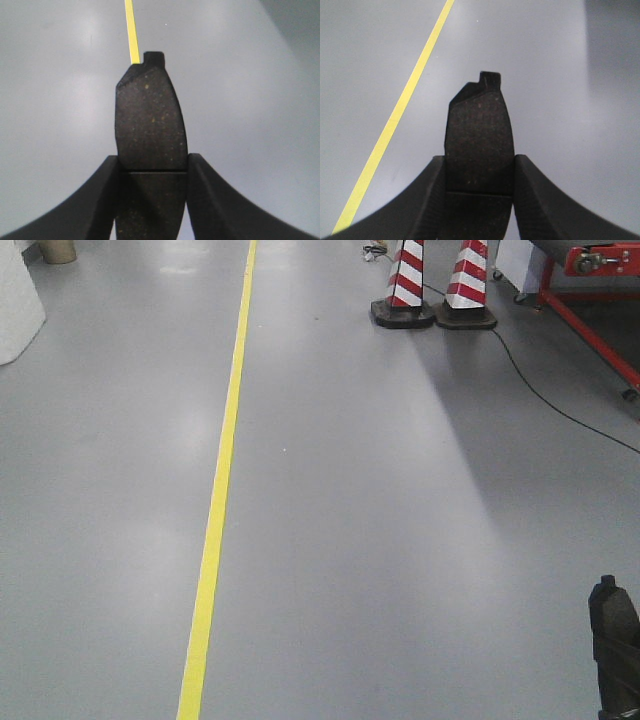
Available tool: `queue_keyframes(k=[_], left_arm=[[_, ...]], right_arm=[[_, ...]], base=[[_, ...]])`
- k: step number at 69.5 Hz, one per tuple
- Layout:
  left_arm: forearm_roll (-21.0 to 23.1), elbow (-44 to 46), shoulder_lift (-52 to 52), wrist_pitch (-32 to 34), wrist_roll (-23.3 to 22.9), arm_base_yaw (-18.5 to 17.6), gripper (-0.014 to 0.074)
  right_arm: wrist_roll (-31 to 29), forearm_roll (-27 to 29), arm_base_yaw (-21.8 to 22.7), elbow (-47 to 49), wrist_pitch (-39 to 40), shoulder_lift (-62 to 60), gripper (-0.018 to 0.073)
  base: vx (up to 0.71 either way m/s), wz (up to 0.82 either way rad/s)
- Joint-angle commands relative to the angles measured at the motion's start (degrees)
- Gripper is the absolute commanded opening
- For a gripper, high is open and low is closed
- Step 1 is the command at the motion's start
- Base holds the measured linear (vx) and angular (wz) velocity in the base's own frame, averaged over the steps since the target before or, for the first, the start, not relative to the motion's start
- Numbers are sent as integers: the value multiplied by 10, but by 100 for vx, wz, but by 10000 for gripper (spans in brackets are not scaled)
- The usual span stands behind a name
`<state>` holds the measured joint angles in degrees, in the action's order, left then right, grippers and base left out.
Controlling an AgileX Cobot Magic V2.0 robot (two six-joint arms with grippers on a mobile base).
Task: Move and align brake pads A on conveyor
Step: 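Drive forward along the yellow floor line past the cones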
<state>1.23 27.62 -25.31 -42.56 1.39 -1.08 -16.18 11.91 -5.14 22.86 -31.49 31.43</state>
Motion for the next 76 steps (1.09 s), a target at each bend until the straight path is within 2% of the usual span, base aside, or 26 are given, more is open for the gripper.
queue_keyframes(k=[1, 76], left_arm=[[2, 16, -3, 49, 0, -4, 122], [2, 16, -3, 50, 0, -4, 122]], right_arm=[[-4, 5, 1, 18, 46, 0, 69], [-4, 5, 1, 18, 44, -1, 69]], base=[[54, 3], [57, 2]])
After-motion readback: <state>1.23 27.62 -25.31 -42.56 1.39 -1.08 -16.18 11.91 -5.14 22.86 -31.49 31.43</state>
